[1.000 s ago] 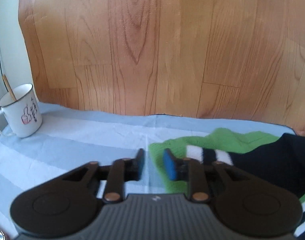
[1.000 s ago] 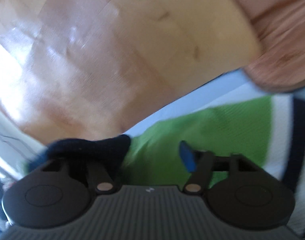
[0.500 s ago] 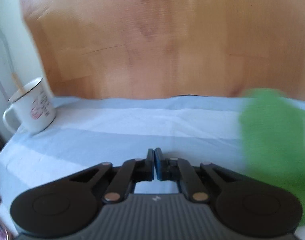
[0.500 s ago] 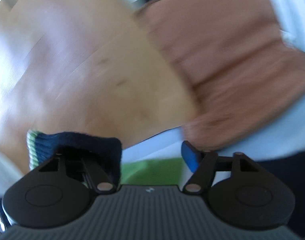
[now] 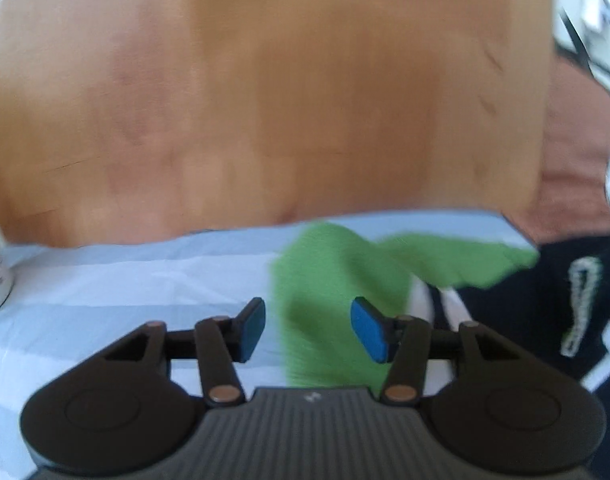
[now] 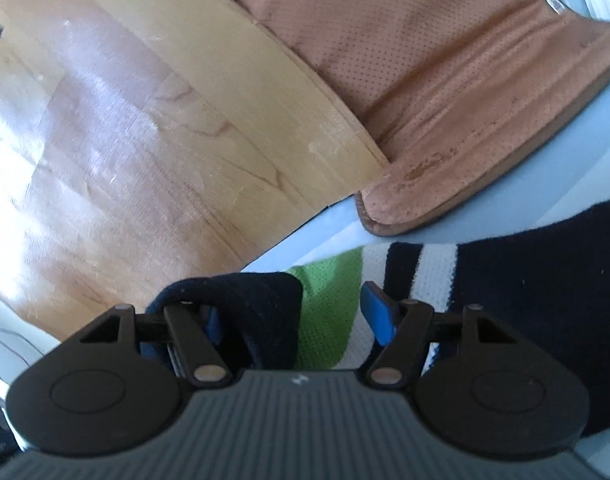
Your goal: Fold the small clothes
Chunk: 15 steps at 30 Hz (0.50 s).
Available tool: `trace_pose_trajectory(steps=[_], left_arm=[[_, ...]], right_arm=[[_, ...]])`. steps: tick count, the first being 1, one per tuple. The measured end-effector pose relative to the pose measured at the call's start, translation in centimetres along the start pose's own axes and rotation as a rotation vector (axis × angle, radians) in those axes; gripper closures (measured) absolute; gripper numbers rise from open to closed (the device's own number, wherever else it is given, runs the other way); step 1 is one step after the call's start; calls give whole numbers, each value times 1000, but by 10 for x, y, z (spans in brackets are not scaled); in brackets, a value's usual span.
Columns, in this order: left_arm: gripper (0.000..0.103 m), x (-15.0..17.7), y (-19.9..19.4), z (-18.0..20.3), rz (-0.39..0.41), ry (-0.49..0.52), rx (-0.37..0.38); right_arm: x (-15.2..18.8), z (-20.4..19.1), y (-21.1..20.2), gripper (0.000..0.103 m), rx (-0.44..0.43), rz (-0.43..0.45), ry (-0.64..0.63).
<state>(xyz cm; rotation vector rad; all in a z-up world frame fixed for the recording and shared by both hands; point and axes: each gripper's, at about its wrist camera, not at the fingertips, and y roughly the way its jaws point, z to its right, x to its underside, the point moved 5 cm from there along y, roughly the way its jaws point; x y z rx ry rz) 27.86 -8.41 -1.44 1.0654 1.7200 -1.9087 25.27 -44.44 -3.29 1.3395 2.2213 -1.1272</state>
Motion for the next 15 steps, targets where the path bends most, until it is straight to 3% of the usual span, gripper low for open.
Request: trace_pose_trajectory(steps=[2, 4, 7, 10, 15], left_arm=[[58, 2, 13, 19, -61, 45, -3], [80, 7, 28, 32, -116, 74, -7], [89, 9, 31, 32, -57, 117, -24], [91, 7, 21, 2, -31, 13, -23], [93, 4, -14, -78, 40, -197, -58]], right_arm=[[0, -5, -5, 33, -15, -1, -7], [-1, -9, -5, 33, -25, 2, 0], [-2, -20, -6, 33, -39, 0, -22], [0, -40, -6, 33, -89, -12, -74], [6, -80, -1, 33, -261, -47, -54]])
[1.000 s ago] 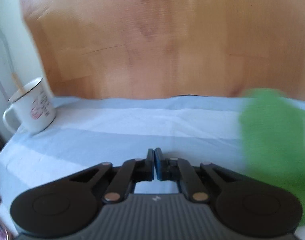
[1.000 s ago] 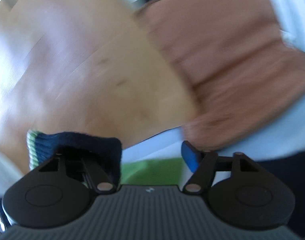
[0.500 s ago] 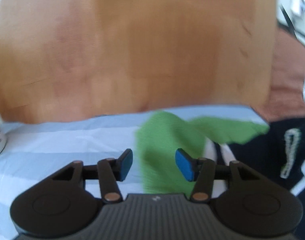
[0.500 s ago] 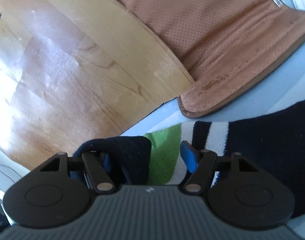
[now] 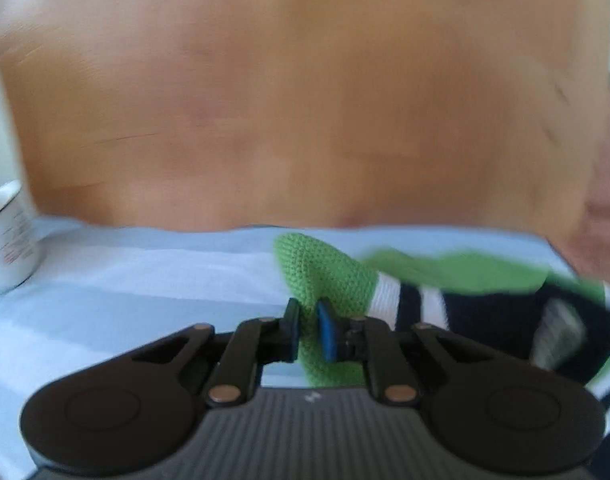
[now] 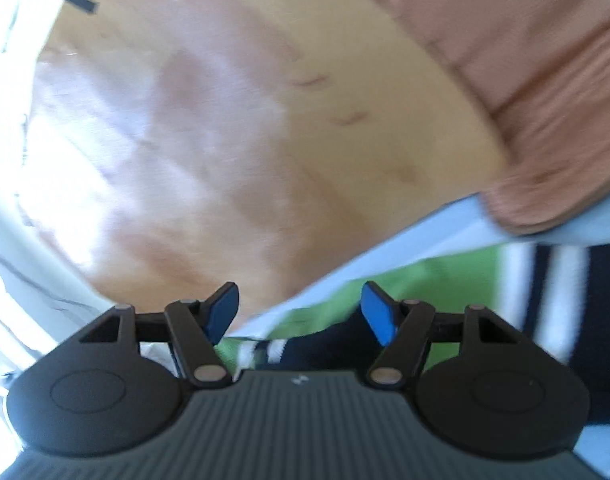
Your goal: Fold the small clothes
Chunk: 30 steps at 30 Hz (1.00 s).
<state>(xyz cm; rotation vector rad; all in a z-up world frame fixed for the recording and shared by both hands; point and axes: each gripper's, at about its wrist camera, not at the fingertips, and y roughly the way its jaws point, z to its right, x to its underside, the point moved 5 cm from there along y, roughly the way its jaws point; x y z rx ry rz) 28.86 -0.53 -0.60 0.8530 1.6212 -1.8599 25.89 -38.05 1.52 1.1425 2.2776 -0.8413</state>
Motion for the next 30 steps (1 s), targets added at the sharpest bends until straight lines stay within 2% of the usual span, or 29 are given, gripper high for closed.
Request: trace_pose_trajectory(steps=[2, 4, 5, 6, 7, 9, 11, 12, 13, 16, 17, 18, 19, 20, 21, 23, 26, 28, 30], left_arm=[[93, 0, -7, -33, -13, -93, 39], [93, 7, -5, -48, -48, -119, 43], [93, 11, -1, -48, -75, -107, 16], [93, 17, 0, -49, -92, -90, -43], [93, 22, 0, -49, -100, -82, -54], [92, 30, -7, -51, -118, -118, 15], [87, 36, -26, -44, -105, -132, 85], [72, 41, -32, -35, -89, -104, 99], [49, 42, -40, -24, -72, -68, 96], [29, 51, -51, 15, -36, 104, 79], [28, 57, -51, 31, -34, 171, 62], [31, 65, -48, 43, -30, 240, 28], [54, 70, -42, 53, -28, 305, -13], [69, 75, -35, 55, -28, 354, -63], [81, 81, -30, 53, -21, 391, -114], [83, 78, -28, 48, 15, 380, -105], [85, 73, -47, 24, 65, 246, -101], [86, 73, -59, 2, 89, 147, -121], [85, 77, -59, -16, 51, 19, -70]], right_arm=[[6, -17, 11, 33, -9, -16, -57], [15, -34, 26, 33, 11, -45, -177], [22, -42, 33, 33, 31, -65, -244], [29, -50, 40, 33, 39, -88, -314], [37, -59, 45, 33, 34, -117, -391], [54, -75, 49, 33, 20, -168, -554], [72, -86, 48, 32, 4, -216, -727], [80, -89, 48, 32, 14, -237, -810], [87, -88, 48, 32, 31, -255, -891], [103, -81, 58, 34, 92, -303, -1056], [105, -78, 65, 41, 118, -308, -1090], [106, -73, 72, 76, 146, -312, -1113], [105, -70, 74, 95, 163, -315, -1109], [99, -68, 77, 93, 182, -305, -1064], [85, -68, 73, 93, 185, -251, -983], [59, -69, 48, 93, 164, -128, -816], [13, -46, 2, 93, 180, 29, -521], [2, -14, -22, 91, 222, 47, -358], [11, 19, -27, 80, 274, -16, -267]])
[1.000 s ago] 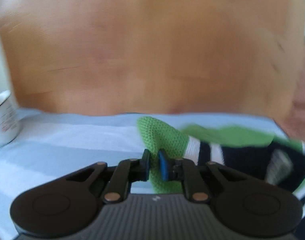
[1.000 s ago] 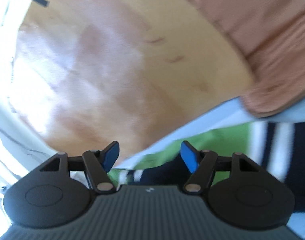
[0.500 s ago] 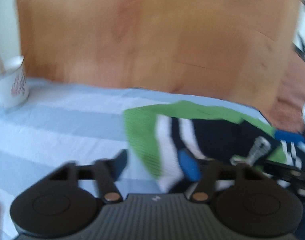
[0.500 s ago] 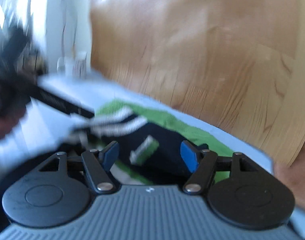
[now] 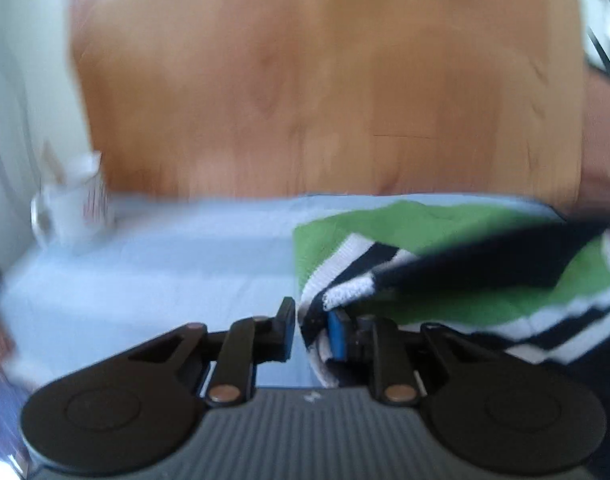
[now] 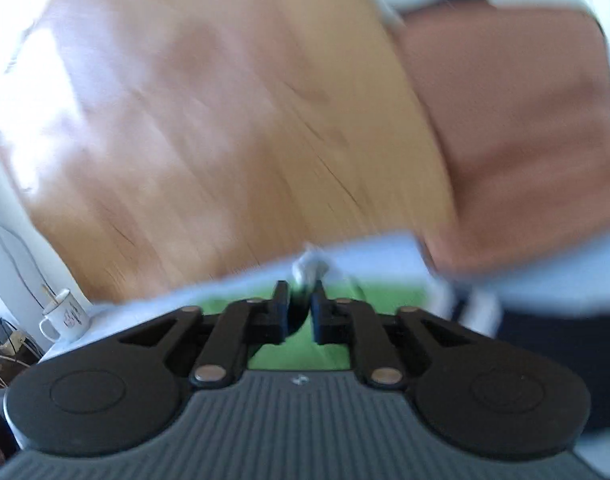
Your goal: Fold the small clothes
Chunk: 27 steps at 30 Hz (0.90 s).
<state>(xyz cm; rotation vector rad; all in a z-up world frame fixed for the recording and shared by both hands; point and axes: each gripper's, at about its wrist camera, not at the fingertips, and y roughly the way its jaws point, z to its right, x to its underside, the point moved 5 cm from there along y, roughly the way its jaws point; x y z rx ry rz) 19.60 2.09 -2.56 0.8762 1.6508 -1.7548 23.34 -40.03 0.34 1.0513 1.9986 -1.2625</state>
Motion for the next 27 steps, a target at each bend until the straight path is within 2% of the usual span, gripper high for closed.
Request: trace_pose_trajectory(steps=[2, 3, 4, 5, 6, 8, 11, 13, 15, 18, 19, 20, 21, 22, 24, 26, 27], left_arm=[[79, 7, 12, -4, -55, -34, -12], [66, 9, 10, -2, -44, -9, -47], [60, 9, 6, 1, -40, 18, -84], [61, 10, 3, 2, -38, 37, -84], [61, 11, -4, 3, -39, 42, -63], [59, 10, -19, 0, -41, 4, -11], [59, -8, -36, -23, 17, -116, 29], [59, -29, -31, -29, 50, -137, -4], [57, -50, -20, -18, 54, -68, -36], [49, -64, 29, 11, -52, 67, -23], [50, -62, 47, 20, -94, 117, -36], [52, -57, 65, 28, -130, 167, -57], [76, -50, 77, 34, -157, 204, -75], [89, -43, 84, 40, -164, 235, -74], [93, -39, 74, 48, -87, 283, -105], [94, -45, 61, 43, -18, 212, -99], [94, -51, 55, 34, 16, 131, -101]], right_arm=[[25, 22, 10, 77, 139, -94, -12], [34, 32, 12, 76, 169, -122, -15], [38, 41, 7, 75, 153, -118, 9], [38, 49, -4, 68, 129, -89, 57], [37, 55, -13, 63, 121, -66, 95], [31, 60, -28, 60, 115, -19, 129], [19, 49, -31, 60, 103, -14, 58], [13, 34, -24, 59, 70, -22, 1], [13, 18, -15, 56, 28, -36, -55], [26, -6, 12, 52, 32, -76, -199], [33, -11, 22, 52, 47, -104, -247], [39, -12, 29, 62, 48, -132, -274], [44, -14, 35, 91, 44, -157, -295], [47, -15, 38, 92, 51, -155, -323], [41, -19, 26, 97, 23, -82, -358], [25, -17, 8, 97, 11, 14, -327], [15, -12, 0, 97, 2, 59, -285]])
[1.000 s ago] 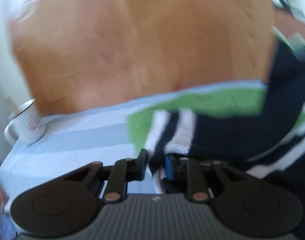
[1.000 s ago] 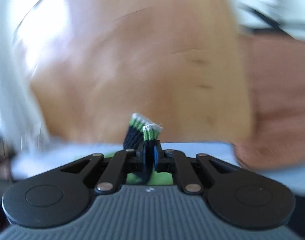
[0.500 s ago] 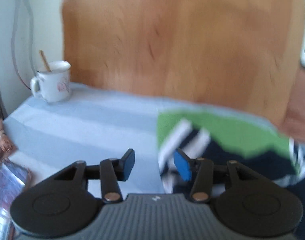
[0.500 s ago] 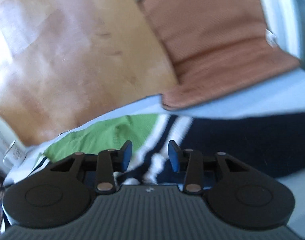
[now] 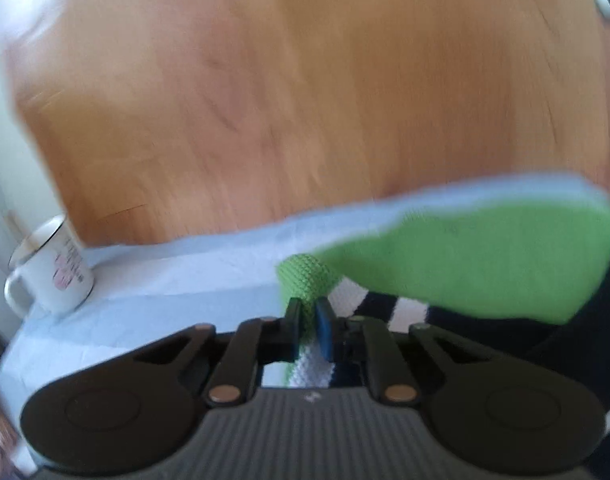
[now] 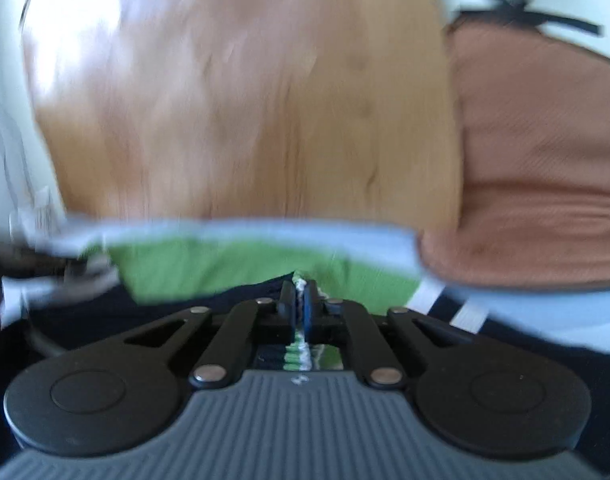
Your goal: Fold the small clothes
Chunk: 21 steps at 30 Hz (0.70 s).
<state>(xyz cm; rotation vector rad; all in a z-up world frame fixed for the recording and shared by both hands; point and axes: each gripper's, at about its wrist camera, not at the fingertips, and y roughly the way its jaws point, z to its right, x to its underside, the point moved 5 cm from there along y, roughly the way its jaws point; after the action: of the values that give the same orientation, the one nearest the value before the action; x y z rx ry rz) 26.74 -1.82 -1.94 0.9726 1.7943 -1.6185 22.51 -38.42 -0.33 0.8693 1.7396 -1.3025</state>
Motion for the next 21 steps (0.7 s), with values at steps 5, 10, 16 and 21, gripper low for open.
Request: trace_pose_trajectory(steps=[5, 10, 16, 21], left_arm=[[94, 0, 10, -28, 12, -270, -1], [76, 17, 31, -16, -30, -151, -92], [74, 4, -29, -34, 87, -277, -19], [59, -10, -47, 11, 131, -194, 165]], right_arm=[[3, 21, 24, 94, 45, -26, 80], [20, 48, 30, 71, 81, -102, 214], [21, 106, -64, 70, 181, 19, 403], [57, 160, -141, 69, 258, 85, 725]])
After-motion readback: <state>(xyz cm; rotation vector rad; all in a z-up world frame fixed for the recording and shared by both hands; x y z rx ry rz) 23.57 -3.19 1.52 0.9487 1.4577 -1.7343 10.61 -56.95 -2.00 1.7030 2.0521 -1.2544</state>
